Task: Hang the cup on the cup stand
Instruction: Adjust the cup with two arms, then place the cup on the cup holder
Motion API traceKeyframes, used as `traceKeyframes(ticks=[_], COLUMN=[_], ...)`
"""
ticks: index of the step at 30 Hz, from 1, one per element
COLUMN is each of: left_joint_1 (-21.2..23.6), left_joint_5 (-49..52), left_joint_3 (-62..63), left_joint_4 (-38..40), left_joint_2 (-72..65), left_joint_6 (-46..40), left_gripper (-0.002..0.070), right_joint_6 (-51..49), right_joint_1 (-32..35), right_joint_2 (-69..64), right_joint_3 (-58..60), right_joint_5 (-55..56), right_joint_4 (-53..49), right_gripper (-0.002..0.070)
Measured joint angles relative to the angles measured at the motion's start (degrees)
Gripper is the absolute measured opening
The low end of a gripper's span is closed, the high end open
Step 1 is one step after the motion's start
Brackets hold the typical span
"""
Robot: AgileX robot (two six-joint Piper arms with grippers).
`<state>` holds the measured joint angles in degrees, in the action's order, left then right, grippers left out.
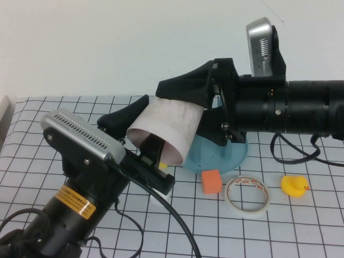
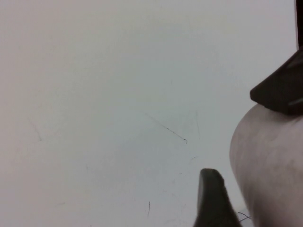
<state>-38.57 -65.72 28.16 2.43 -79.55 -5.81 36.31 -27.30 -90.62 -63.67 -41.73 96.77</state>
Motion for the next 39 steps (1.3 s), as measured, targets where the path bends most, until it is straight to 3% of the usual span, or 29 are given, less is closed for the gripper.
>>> traceKeyframes(ticks=[5,13,19,22,26,28,33,39], left_joint_1=[0.00,0.00,0.00,0.00,0.00,0.00,0.00,0.00], left_joint_5=[0.15,0.15,0.15,0.67,8.95,14.66,28.70,38.27], left_joint_3=[0.00,-4.74,-10.62,-13.71,-16.73,-17.60,-18.49,-18.76], left_joint_4=[0.00,0.35,2.08,5.46,12.09,15.07,20.84,21.69], left_joint_2=[0.96,7.80,15.01,18.75,25.18,27.99,34.92,42.70], left_joint_6=[1.52,1.87,2.01,2.01,2.01,1.85,-4.15,-11.88], left_gripper=[0.0395,0.0405,0.0402,0.0342,0.0127,0.0054,0.0006,0.0000], right_joint_6=[4.37,18.22,34.60,42.55,51.48,55.14,60.63,61.64], right_joint_1=[0.00,0.00,0.00,0.00,0.00,0.00,0.00,0.00], right_joint_2=[0.00,0.00,0.00,0.00,-0.05,-0.31,-3.51,-10.70], right_joint_3=[-1.44,-7.65,-11.10,-11.34,-11.34,-11.34,-12.59,-16.69], right_joint_5=[2.54,7.96,15.57,20.33,27.69,30.65,34.24,35.23], right_joint_4=[0.00,0.11,0.61,0.74,1.11,1.25,1.66,1.79], right_gripper=[0.0581,0.0581,0.0581,0.0581,0.0581,0.0581,0.0581,0.0581])
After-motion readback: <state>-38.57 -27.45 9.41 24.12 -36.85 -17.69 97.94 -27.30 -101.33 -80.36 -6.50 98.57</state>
